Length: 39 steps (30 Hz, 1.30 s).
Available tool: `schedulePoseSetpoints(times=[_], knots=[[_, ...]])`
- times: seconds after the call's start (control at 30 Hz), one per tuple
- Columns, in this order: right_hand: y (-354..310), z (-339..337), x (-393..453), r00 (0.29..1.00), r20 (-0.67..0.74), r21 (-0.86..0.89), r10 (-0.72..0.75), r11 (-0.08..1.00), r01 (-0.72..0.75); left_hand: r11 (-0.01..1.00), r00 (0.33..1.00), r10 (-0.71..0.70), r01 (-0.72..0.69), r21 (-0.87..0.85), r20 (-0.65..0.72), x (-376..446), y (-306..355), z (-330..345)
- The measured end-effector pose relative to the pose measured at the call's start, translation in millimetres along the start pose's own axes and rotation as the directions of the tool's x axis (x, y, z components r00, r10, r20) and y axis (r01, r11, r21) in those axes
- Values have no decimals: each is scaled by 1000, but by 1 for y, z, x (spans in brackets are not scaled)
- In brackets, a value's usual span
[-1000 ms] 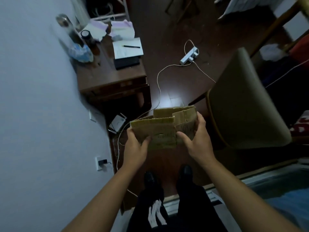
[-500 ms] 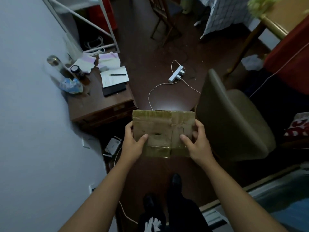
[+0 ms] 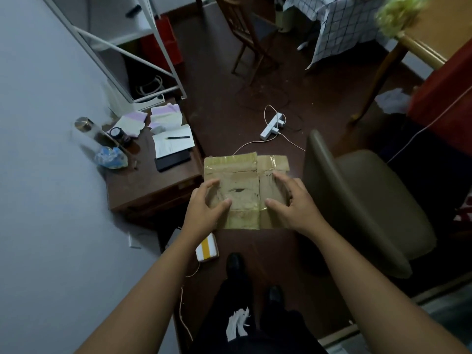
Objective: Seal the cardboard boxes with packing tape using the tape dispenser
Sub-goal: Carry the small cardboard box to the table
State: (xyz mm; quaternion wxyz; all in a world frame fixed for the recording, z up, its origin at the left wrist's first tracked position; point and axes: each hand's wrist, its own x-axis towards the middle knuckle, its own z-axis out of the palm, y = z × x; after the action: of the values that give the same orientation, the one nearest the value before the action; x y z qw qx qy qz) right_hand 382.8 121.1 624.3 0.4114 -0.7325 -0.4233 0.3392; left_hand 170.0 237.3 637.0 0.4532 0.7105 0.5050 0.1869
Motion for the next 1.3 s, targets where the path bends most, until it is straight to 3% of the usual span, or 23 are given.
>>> schedulePoseSetpoints(times=[0.3,0.53,0.9,1.3], knots=[[-13,0,98,997,-50,-200,51,978,-60,996,998,61,-62,71,23,103,10,-3],[-29,14,197,990,-100,-238,102,963,-123,993,996,69,-74,87,56,211,15,-24],[-54,3,314,978,-174,-236,113,960,-153,986,984,129,-141,89,123,339,35,-39],[-20,-65,428,969,-200,-177,148,967,-184,976,977,117,-146,161,177,461,96,16]])
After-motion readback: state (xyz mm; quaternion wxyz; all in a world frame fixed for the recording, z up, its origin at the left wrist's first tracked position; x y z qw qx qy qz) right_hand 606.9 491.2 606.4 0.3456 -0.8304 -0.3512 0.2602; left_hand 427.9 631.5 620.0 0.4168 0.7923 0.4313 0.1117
